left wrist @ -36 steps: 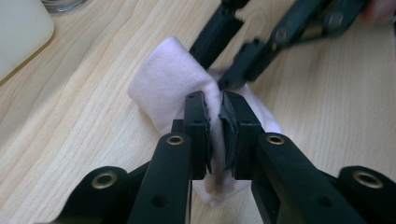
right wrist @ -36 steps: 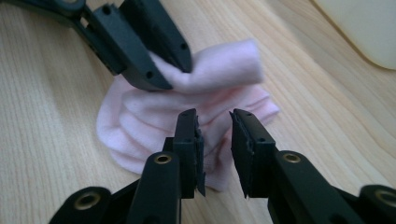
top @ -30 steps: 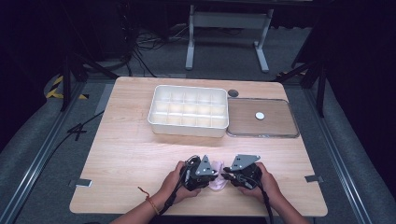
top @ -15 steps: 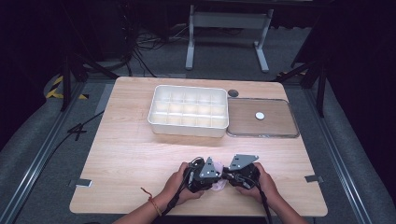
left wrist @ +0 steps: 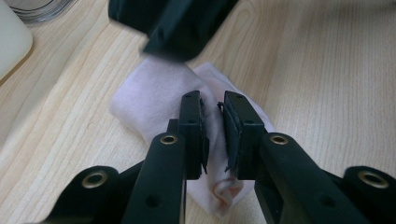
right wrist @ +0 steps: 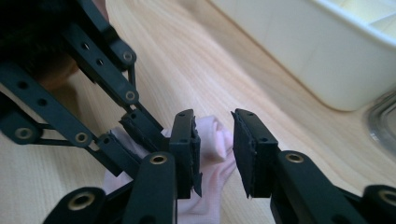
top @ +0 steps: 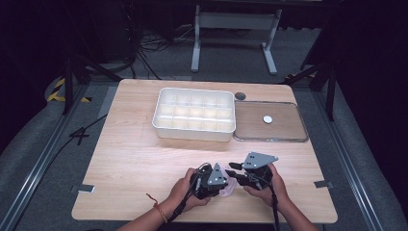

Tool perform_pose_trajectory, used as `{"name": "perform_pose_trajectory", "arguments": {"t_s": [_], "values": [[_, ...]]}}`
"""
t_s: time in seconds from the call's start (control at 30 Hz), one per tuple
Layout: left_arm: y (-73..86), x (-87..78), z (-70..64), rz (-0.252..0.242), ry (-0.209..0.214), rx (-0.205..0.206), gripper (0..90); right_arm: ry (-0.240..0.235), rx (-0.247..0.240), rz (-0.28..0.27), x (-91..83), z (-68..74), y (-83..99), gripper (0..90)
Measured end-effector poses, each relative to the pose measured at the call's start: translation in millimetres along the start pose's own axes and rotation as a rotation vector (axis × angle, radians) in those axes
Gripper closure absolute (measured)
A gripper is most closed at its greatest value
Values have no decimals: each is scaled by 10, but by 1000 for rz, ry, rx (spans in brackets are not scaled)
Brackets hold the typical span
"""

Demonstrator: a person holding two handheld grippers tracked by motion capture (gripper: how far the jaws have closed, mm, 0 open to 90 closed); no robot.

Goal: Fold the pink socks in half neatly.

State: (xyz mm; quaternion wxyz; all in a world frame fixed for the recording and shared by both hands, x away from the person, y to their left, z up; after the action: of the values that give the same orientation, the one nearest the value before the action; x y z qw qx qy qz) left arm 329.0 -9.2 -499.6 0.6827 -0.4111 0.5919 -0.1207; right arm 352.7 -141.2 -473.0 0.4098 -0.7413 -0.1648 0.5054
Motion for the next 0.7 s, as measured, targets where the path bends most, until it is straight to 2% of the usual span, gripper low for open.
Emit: {"name": "perform_pose_trajectory", "arguments": {"t_s": [0.13, 0.17, 0.27, 0.37, 0.43, 0.53, 0.63, 0.67, 0.7], "values": [[9, -9, 6, -4, 9, 3, 741, -27, 30, 69, 129, 1, 101, 678], [13, -18, 1, -4, 14, -9, 730, -28, 29, 76, 140, -2, 122, 695], [17, -67, 4, -12, 30, -9, 673, -43, 32, 81, 150, -7, 162, 756], [32, -147, 15, -22, 38, -35, 598, -42, 30, 85, 156, -8, 188, 783], [39, -214, 22, -38, 48, -49, 595, -53, 45, 80, 151, -14, 212, 790], [25, -337, 35, -75, 74, -56, 658, -48, 43, 73, 141, -19, 237, 792], [9, -409, 53, -98, 80, -63, 712, -39, 29, 77, 137, -7, 238, 794], [-6, -428, 100, -117, 67, -78, 740, -34, 19, 78, 137, -2, 235, 795], [-6, -428, 100, -117, 67, -78, 750, -34, 19, 78, 137, -2, 235, 795]]}}
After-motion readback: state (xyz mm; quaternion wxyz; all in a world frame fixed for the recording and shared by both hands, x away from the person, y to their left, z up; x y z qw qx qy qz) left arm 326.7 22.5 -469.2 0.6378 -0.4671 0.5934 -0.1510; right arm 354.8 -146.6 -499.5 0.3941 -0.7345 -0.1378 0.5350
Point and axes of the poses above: each handheld gripper's, and its own axes: x roughly forward along the jaws, y roughly out of its underside, z roughly to its left, the point moved 5 cm from there along x, roughly forward along the jaws, and after that the axes turned 8 degrees about -x, right-handed, at the moved point
